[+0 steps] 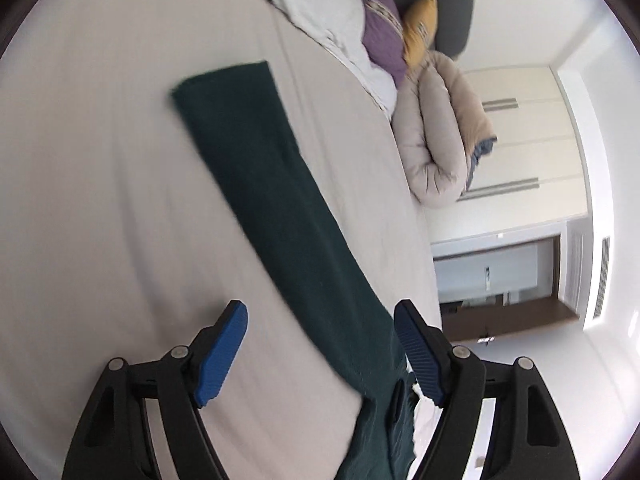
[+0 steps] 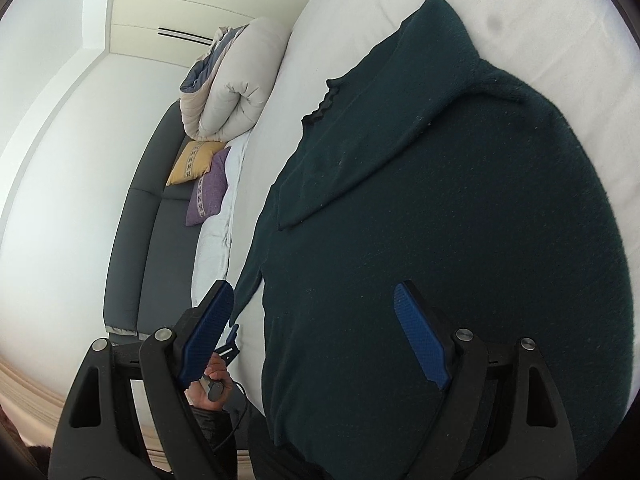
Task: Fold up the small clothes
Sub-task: 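Grasp the other sleeve cuff with the left gripper and lift it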
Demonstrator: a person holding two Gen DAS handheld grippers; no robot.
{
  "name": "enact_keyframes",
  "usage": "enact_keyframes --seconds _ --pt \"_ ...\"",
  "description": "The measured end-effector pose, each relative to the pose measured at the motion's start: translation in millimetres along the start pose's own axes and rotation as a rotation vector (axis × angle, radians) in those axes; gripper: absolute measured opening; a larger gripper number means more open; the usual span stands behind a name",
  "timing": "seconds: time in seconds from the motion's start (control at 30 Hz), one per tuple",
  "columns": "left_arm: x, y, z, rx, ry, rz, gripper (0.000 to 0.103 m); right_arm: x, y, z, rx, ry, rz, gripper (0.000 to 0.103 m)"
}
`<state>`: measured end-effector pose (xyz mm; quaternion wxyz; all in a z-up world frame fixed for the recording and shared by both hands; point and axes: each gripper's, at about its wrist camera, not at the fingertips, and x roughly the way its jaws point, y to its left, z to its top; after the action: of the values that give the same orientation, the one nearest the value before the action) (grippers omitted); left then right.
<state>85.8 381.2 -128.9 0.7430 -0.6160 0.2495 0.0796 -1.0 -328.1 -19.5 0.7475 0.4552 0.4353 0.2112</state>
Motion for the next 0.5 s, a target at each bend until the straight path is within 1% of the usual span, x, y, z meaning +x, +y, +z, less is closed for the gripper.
enact_keyframes --seconds 0.1,0.2,0.3,0.37,0.4,0.43,0.47,0.5 --pt "14 21 23 -0.134 -0.013 -0.052 0.078 10 13 -11 0.004 0.015 -0.003 0.083" --pt "26 21 43 -0.188 -0.054 -0.054 0.078 17 27 -17 -0.01 0.031 -0.007 0.083" --pt "34 24 61 -0.267 -0.106 -0.062 0.078 17 38 -21 -0.024 0.032 -0.005 0.083" --pt "38 27 70 -0.286 -0.121 -0.042 0.062 17 42 -23 -0.027 0.029 -0.003 0.083" --pt "41 28 74 -0.285 -0.11 -0.02 0.035 17 45 -22 -0.029 0.027 -0.007 0.083" --pt "45 27 74 -0.272 -0.087 0.002 0.005 17 45 -22 -0.033 0.025 -0.01 0.083" --pt "47 22 73 -0.227 -0.067 0.037 0.008 15 44 -21 -0.038 0.022 -0.012 0.083" --pt "48 8 70 -0.16 -0.071 0.068 0.008 15 43 -16 -0.04 0.018 -0.014 0.083"
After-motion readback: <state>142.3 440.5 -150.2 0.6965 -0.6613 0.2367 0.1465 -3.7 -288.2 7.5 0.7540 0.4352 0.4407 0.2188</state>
